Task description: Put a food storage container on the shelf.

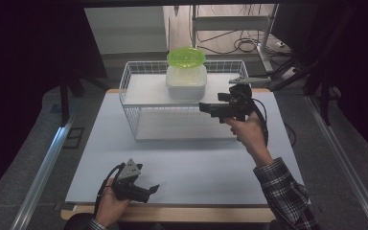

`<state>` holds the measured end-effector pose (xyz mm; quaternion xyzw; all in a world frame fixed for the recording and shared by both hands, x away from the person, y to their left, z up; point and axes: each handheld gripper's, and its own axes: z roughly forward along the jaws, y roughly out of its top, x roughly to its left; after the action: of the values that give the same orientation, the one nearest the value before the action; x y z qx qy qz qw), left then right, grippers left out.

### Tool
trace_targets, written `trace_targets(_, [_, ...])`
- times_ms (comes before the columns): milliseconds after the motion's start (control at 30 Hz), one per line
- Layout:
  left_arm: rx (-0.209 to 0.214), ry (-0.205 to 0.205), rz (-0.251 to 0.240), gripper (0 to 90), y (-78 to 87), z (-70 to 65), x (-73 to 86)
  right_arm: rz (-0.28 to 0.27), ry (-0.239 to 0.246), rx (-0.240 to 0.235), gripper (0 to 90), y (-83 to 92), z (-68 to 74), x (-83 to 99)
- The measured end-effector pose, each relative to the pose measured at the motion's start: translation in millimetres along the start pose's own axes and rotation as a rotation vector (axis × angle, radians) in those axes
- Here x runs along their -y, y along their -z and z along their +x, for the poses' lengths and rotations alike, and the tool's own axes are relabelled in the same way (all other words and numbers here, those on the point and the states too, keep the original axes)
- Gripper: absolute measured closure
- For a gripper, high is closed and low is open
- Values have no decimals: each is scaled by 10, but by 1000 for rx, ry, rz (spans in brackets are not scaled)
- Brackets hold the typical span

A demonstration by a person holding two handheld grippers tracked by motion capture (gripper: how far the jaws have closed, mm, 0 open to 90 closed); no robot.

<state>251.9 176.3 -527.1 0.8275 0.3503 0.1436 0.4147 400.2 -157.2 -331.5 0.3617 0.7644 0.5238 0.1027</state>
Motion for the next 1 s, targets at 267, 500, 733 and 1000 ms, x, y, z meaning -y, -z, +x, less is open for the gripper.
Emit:
trace_targets(267, [4, 0, 2, 20, -2, -3, -2, 3, 25, 4, 76, 8, 38, 118])
trace_targets(500, [4, 1, 8, 20, -2, -5, -3, 7, 48, 8, 72, -3, 71, 237])
trace_targets(733, [4, 3, 8, 20, -7, -11, -2, 26, 60, 16, 66, -33, 66, 408])
trace_targets(1000, [3, -1, 13, 20, -9, -12, -1, 59, 85, 35, 45, -50, 11, 649])
